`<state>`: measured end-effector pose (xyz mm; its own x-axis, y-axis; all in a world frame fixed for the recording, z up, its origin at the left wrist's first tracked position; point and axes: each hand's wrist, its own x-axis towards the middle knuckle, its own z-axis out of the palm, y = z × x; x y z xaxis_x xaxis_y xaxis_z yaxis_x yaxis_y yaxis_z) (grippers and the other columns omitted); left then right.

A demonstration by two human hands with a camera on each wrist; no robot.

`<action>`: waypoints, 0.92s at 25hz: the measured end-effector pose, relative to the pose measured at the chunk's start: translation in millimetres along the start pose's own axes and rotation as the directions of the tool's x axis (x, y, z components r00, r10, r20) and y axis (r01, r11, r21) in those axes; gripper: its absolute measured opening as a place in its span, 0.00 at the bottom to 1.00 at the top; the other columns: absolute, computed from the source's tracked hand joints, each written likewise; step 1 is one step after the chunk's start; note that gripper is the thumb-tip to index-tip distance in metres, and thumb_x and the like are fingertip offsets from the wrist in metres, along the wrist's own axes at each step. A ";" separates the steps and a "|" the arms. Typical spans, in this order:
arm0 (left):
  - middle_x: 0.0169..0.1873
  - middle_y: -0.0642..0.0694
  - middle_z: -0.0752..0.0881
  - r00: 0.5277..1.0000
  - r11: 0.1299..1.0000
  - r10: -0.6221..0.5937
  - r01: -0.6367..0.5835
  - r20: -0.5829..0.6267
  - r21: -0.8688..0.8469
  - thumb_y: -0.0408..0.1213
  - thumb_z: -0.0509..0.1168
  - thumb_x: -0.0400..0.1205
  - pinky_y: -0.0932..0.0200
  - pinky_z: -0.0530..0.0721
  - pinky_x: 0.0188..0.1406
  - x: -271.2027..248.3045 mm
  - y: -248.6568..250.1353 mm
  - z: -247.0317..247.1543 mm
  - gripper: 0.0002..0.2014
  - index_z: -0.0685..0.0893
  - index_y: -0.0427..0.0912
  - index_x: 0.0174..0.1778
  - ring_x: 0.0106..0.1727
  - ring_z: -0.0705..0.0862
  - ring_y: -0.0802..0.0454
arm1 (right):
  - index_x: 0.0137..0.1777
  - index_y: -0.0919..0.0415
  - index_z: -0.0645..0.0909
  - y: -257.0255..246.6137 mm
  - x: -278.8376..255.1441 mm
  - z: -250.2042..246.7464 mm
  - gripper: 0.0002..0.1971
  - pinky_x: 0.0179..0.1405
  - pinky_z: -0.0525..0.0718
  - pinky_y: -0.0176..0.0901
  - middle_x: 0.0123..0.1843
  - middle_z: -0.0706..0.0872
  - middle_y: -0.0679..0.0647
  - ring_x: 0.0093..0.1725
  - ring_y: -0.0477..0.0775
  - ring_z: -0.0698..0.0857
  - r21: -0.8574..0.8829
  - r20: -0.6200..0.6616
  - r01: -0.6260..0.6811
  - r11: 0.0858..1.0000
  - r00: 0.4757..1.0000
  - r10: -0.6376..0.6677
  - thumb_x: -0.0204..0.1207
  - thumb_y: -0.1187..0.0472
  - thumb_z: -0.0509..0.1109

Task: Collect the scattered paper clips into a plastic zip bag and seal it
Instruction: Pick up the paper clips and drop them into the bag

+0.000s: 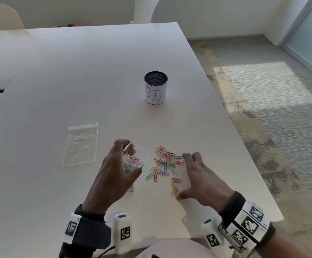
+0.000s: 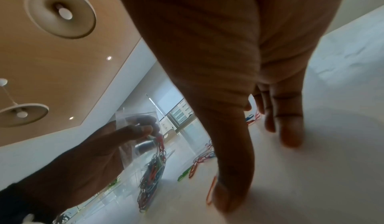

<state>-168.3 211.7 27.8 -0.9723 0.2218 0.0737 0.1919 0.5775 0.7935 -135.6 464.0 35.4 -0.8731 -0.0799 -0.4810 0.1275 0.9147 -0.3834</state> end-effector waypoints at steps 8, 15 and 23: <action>0.56 0.56 0.83 1.000 1.000 0.005 -0.006 0.017 0.009 0.34 0.79 0.78 0.75 0.83 0.42 2.9 0.3 1.7 0.27 0.71 0.55 0.63 0.51 0.87 0.58 | 0.78 0.57 0.71 -6.8 38.6 0.7 0.36 0.65 0.84 0.44 0.59 0.75 0.47 0.57 0.46 0.78 0.182 -0.181 0.137 0.974 0.978 -0.104 0.75 0.59 0.84; 0.55 0.58 0.82 1.000 0.999 0.009 -0.010 0.019 0.035 0.36 0.79 0.78 0.72 0.81 0.42 6.0 -4.2 3.4 0.26 0.71 0.58 0.62 0.54 0.86 0.56 | 0.91 0.47 0.57 -5.2 50.8 -5.8 0.50 0.90 0.61 0.54 0.93 0.58 0.51 0.89 0.55 0.58 -0.180 -0.027 0.359 0.916 0.929 -0.369 0.74 0.40 0.80; 0.56 0.55 0.82 1.000 0.999 0.013 -0.013 0.024 0.033 0.35 0.79 0.78 0.76 0.79 0.43 12.1 -3.7 5.8 0.26 0.71 0.55 0.63 0.53 0.86 0.55 | 0.68 0.47 0.89 4.3 50.2 12.5 0.13 0.61 0.89 0.42 0.72 0.87 0.48 0.67 0.48 0.83 -0.252 -0.179 0.503 0.827 0.815 -0.551 0.88 0.60 0.70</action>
<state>-180.0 216.8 22.2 -0.9664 0.2474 0.0694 0.2090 0.5999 0.7722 -173.0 458.9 -0.3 -0.8661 -0.4983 -0.0401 -0.4527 0.8158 -0.3600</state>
